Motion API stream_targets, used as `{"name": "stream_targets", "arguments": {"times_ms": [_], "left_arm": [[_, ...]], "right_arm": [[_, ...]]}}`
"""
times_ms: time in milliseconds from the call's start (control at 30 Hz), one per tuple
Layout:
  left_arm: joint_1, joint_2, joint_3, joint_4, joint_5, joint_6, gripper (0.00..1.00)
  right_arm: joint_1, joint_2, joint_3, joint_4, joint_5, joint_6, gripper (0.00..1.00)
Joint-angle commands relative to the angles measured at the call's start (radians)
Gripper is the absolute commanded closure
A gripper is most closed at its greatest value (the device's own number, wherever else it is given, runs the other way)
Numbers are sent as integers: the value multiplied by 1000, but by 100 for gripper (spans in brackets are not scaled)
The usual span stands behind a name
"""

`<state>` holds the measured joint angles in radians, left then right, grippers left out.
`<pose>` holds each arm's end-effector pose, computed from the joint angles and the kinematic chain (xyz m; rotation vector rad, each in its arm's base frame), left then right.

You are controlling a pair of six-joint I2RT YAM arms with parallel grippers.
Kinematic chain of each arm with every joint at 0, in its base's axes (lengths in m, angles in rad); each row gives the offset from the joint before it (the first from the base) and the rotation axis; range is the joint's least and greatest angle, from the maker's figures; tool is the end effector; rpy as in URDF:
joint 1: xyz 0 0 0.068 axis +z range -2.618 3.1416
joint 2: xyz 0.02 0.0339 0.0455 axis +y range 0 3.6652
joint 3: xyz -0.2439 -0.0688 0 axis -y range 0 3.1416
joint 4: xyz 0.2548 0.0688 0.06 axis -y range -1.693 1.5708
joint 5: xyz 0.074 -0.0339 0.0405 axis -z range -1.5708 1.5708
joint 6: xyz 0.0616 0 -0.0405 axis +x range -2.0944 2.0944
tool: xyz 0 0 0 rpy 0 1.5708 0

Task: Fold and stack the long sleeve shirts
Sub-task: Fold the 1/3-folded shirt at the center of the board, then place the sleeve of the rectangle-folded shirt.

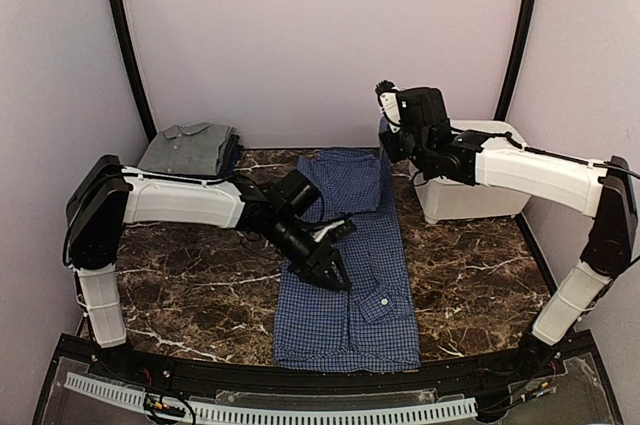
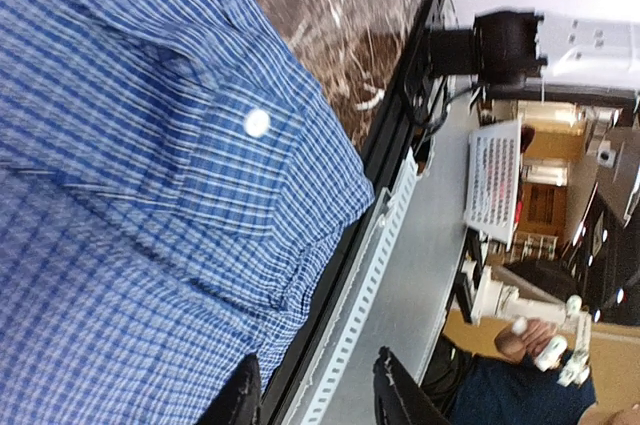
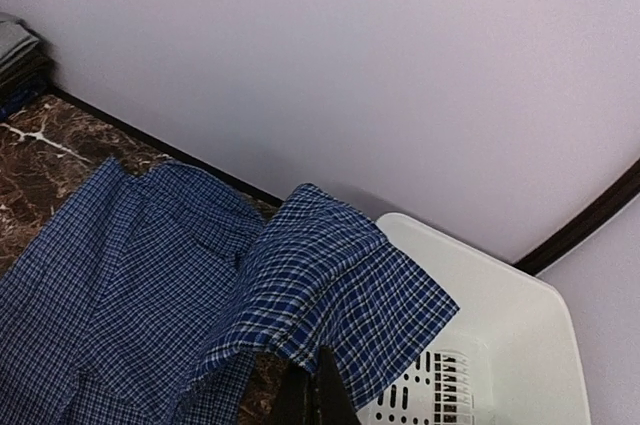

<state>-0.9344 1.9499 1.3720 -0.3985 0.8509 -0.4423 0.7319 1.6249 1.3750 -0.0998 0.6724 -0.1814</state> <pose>0.2127 -0.3658 0.1562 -1.0063 -2.4908 1.4489 0.3304 0.2453 0.3103 -0.3980 1.8069 -0.2626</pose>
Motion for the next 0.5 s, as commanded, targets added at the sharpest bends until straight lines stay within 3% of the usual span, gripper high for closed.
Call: {"name": "stream_targets", "arguments": {"times_ms": [0, 167, 300, 467], "left_arm": [[163, -180, -90, 126, -23, -123, 63], [327, -264, -184, 113, -225, -212, 64], [416, -296, -273, 115, -258, -252, 64], [428, -286, -307, 124, -267, -229, 63]], "right_arm": [[90, -30, -47, 84, -146, -113, 100], [227, 13, -100, 23, -263, -143, 100], [305, 61, -148, -50, -353, -87, 100], [318, 71, -205, -116, -428, 22, 75]]}}
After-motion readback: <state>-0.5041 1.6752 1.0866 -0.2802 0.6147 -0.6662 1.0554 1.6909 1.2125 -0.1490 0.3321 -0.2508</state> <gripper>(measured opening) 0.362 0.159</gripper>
